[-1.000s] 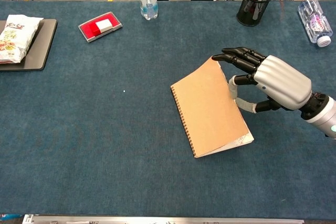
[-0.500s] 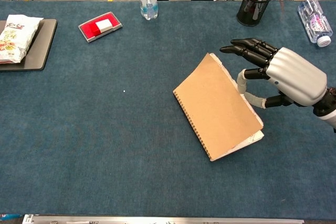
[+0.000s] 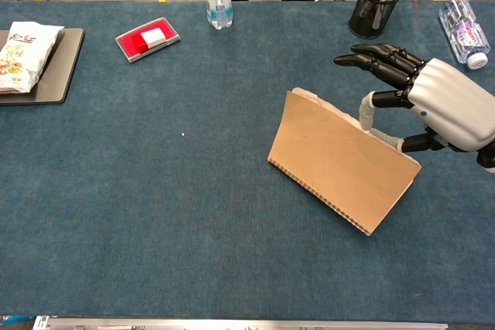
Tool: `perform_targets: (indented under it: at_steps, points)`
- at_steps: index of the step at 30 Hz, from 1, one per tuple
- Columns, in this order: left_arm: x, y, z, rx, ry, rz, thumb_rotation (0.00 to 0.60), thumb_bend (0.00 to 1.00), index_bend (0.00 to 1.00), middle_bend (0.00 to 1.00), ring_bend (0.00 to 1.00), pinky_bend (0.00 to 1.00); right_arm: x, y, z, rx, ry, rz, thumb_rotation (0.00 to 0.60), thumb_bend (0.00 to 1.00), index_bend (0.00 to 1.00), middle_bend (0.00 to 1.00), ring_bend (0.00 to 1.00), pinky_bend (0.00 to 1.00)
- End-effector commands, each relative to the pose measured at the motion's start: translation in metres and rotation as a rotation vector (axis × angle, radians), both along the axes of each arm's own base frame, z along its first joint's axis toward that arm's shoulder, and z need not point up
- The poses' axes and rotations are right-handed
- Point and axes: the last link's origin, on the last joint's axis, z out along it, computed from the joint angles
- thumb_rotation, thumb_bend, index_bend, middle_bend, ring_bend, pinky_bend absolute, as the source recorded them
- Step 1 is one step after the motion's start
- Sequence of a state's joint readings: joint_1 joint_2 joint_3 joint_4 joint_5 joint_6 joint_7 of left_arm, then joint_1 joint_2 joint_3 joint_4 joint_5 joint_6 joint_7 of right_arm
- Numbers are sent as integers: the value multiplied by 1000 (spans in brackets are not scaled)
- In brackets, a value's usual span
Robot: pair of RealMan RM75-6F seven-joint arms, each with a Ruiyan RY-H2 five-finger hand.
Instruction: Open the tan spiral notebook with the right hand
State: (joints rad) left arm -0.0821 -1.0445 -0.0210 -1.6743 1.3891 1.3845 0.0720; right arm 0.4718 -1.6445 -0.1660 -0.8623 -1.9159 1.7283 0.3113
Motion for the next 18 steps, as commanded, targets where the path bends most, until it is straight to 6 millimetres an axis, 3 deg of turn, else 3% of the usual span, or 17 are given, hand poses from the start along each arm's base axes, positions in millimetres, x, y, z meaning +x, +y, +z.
perform_targets:
  at_steps: [1,18]
  points:
    - [0,0,1,2,-3,1,600,429,444,362,280,447,1,2,-7,24,-10,-3,600,342,637,124,0,110]
    - [-1,-1,3,5,-7,4,600,429,444,363,280,447,15,18,-30,146,-141,13,600,342,637,124,0,110]
